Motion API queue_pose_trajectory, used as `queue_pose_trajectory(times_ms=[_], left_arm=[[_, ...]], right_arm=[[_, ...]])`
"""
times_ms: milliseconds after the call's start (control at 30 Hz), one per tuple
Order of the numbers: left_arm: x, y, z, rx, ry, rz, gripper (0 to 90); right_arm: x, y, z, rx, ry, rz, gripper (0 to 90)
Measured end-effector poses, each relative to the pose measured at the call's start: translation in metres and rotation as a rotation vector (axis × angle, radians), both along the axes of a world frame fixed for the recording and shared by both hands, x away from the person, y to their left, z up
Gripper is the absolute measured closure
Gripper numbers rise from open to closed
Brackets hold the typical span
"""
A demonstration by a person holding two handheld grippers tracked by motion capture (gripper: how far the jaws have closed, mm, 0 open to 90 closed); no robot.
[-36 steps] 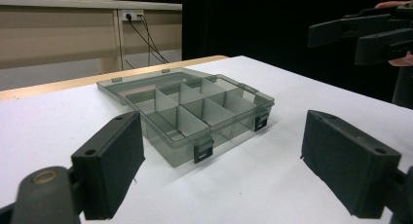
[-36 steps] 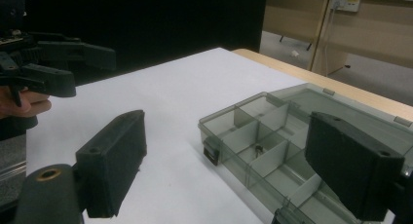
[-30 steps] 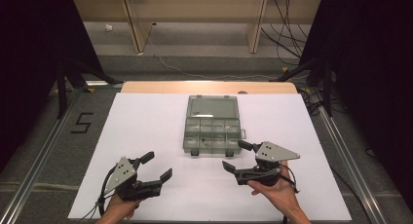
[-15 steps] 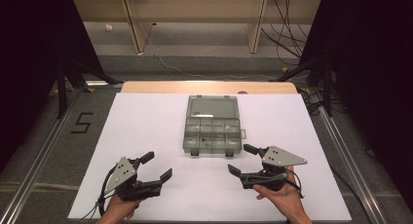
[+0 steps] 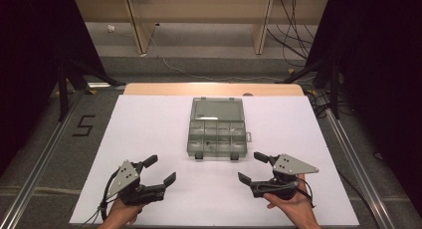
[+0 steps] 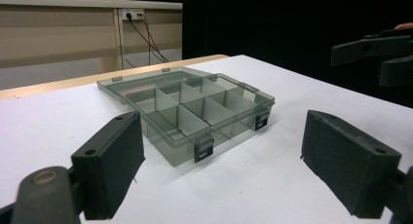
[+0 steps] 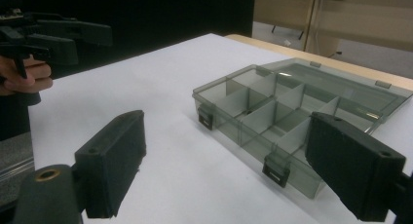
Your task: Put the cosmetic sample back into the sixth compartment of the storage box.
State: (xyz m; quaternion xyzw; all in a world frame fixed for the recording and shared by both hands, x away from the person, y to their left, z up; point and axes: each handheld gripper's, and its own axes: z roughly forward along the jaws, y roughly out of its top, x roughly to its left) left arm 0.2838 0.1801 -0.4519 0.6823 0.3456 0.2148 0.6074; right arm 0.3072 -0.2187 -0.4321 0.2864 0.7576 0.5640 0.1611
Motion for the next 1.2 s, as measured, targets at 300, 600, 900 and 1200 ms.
queue_pose_trajectory(times_ms=[300,600,900,1200], left_arm=[[-0.0007,0.0005,0.0002,0.001,-0.002,0.002,15.0],[-0.0003,0.0001,-0.0001,-0.001,0.0,0.001,15.0],[-0.0002,0.0,-0.0001,0.0,0.0,0.0,15.0],[0.0001,0.0001,-0.0001,0.003,0.0,0.0,15.0]], right_arm=[[-0.0051,-0.0052,-0.0016,-0.01,0.009,-0.017,16.1],[-0.0075,-0.0077,-0.0021,-0.006,0.004,-0.033,16.1],[-0.0064,-0.008,-0.0034,0.009,0.001,-0.03,16.1],[-0.0052,-0.0087,-0.0035,-0.005,-0.017,-0.034,16.1]])
